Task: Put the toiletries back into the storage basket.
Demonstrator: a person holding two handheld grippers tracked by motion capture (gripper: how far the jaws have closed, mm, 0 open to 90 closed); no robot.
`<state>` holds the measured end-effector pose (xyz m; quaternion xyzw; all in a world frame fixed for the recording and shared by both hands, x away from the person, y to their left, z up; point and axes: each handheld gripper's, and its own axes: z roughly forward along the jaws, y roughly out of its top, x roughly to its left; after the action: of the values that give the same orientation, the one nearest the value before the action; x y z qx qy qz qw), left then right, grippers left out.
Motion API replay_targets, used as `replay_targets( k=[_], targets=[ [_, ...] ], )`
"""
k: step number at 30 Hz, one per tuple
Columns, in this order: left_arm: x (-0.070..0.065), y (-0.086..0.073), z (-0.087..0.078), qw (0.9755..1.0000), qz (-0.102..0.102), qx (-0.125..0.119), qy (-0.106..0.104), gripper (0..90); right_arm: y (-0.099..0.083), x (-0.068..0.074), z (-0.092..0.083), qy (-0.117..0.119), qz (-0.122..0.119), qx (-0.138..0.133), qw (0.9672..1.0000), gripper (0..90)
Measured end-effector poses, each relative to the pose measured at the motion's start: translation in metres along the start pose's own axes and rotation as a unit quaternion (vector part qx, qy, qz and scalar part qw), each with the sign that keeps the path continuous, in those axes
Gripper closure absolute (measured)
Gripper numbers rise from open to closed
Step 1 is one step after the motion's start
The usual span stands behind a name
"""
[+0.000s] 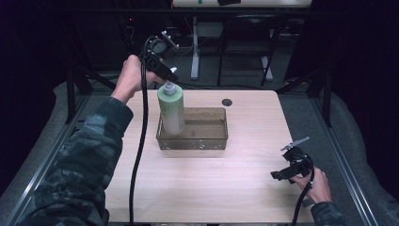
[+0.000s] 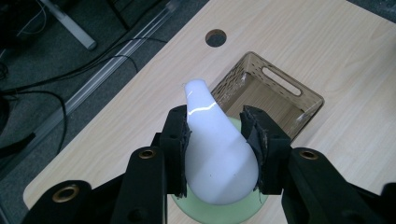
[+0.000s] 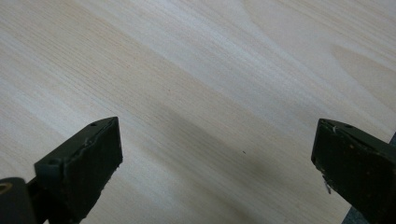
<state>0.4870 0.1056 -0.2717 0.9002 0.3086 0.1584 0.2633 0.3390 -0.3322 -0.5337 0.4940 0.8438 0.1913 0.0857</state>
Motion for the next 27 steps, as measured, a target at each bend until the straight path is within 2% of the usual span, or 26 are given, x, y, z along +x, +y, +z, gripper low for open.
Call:
replay_targets(
  k=[8,19,27],
  targets=[
    [0.000,-0.004,0.011,0.9999,-0.001,0.006,-0.009,62.5,0.000,-0.001,-0.002,0.003,0.003,-0.005,1.0000,1.7],
    [-0.002,-0.008,0.013,0.9999,0.002,-0.001,-0.010,62.5,0.000,-0.001,-0.003,0.001,0.002,-0.005,1.0000,1.6],
    [-0.004,-0.012,0.019,0.9999,0.004,0.006,-0.014,62.5,0.000,-0.001,-0.003,0.001,0.000,-0.007,1.0000,1.7]
  ],
)
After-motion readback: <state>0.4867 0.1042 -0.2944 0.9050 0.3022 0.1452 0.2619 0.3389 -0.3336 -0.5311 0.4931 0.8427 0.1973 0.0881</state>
